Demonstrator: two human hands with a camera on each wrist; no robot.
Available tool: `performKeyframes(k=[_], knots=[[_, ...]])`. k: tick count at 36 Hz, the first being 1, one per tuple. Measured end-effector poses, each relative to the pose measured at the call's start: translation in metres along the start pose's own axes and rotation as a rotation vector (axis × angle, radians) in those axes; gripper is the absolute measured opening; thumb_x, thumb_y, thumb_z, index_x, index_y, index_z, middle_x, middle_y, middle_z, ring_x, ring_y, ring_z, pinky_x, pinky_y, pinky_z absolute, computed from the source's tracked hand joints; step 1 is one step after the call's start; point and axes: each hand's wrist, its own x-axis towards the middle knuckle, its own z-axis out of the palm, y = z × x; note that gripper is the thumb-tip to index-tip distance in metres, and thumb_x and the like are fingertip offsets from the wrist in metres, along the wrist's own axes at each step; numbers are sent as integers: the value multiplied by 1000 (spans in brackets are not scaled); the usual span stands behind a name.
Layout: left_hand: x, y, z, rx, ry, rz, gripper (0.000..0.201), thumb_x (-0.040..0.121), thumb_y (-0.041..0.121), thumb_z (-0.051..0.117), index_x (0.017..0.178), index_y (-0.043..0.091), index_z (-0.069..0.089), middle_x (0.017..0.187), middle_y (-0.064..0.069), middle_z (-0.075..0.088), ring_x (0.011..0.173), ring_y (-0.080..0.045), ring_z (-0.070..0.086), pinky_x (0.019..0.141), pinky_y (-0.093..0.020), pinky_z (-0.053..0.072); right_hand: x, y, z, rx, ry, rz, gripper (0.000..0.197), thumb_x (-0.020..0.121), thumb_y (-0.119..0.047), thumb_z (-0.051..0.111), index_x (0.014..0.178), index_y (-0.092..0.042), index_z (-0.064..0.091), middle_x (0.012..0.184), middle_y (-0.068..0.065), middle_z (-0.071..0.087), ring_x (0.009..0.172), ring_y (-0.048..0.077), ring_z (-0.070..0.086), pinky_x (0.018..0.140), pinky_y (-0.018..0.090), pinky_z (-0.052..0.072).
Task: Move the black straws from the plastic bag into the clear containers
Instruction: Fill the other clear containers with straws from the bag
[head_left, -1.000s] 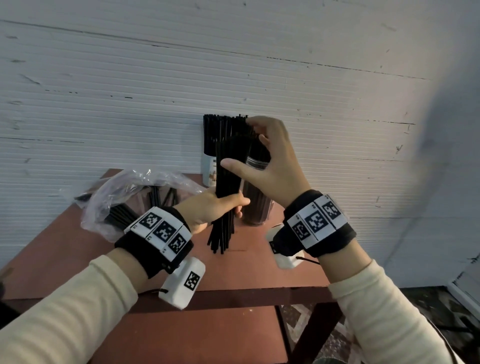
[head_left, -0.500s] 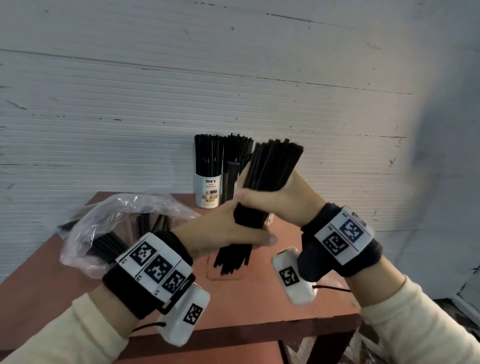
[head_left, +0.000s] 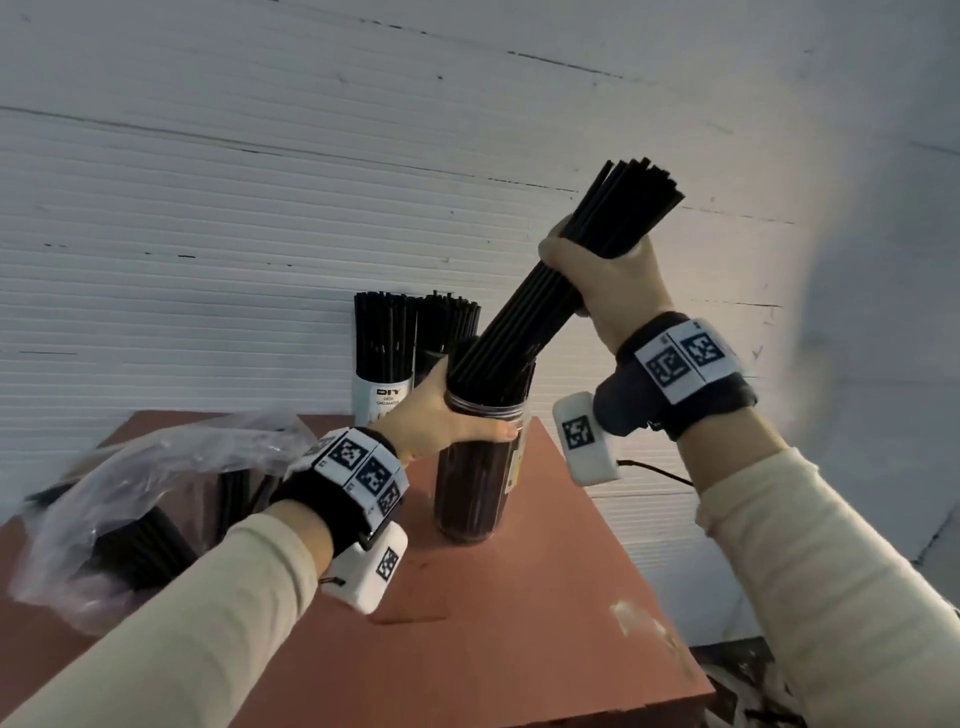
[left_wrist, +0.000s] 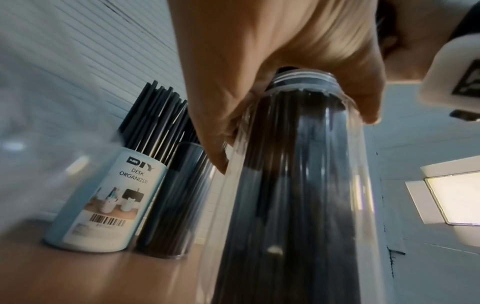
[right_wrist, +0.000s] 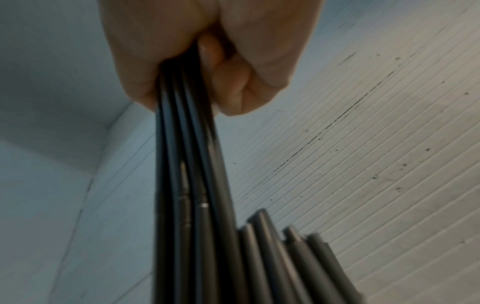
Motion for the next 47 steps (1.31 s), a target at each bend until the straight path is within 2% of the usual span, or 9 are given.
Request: performKeyframes(k=[5, 13, 16, 23, 26, 28, 33, 40, 47], knots=[[1, -8, -3, -13, -13, 20, 73, 71, 10, 85, 131, 24, 47, 115, 11, 66, 100, 6, 64, 78, -11, 47, 7, 12, 5, -102, -81, -14, 18, 81, -3, 63, 69, -15, 57, 65, -5, 57, 61, 6, 57, 51, 17, 44], [3, -14, -2, -24, -6, 23, 86, 59, 29, 91, 132, 23, 47, 118, 8, 68, 110, -3, 63, 96, -27, 48, 6, 33, 27, -342, -301, 48, 15, 79, -17, 70, 69, -15, 59, 67, -5, 60, 61, 2, 59, 57, 16, 46], [2, -15, 0, -6, 2, 60, 58, 71, 15, 87, 115, 30, 54, 108, 7, 70, 99, 4, 65, 82, -13, 49, -1, 41, 34, -391, -342, 42, 19, 79, -28, 72, 69, -20, 58, 69, -7, 63, 67, 5, 64, 60, 20, 48], [4, -23, 0, -18, 28, 54, 81, 65, 34, 90, 131, 23, 44, 117, 9, 66, 106, 1, 63, 90, -21, 48, -21, 61, 28, -459, -312, -56, 57, 75, -72, 60, 111, -30, 50, 111, -5, 56, 109, 16, 56, 95, 45, 49], [3, -22, -1, 21, 27, 28, 85, 67, 40, 86, 135, 22, 37, 117, 16, 60, 105, 5, 58, 93, -19, 45, -30, 53, 24, -390, -151, -168, 86, 82, -56, 64, 147, -18, 23, 144, 1, 35, 134, 14, 37, 112, 39, 35], [1, -20, -1, 42, 30, 6, 84, 72, 38, 82, 138, 24, 32, 114, 22, 54, 104, 7, 53, 86, -14, 40, -32, 42, 22, -375, -28, -305, 79, 91, -38, 60, 151, -10, 17, 151, 5, 27, 140, 17, 31, 115, 37, 31], [-3, -13, -2, 58, 25, -13, 101, 62, 44, 82, 144, 19, 28, 119, 18, 53, 114, -3, 52, 99, -24, 39, -35, 37, 25, -501, 16, -491, 31, 98, -13, 49, 127, -4, 59, 125, 6, 60, 111, 6, 53, 99, 17, 42], [-6, -16, -11, 52, -68, -44, 114, 48, 35, 84, 145, 20, 25, 128, 1, 58, 120, -12, 56, 105, -35, 44, -71, 64, 35, -528, -136, -420, 28, 95, -13, 50, 120, -6, 63, 118, 4, 64, 106, 12, 60, 93, 17, 45], [-9, -19, -22, 97, -130, -54, 93, 75, 10, 83, 148, 24, 28, 134, 9, 56, 120, -4, 52, 103, -29, 38, -47, 43, 35, -502, -82, -434, 53, 94, -22, 56, 141, -5, 39, 143, 6, 41, 130, 8, 39, 111, 19, 31]])
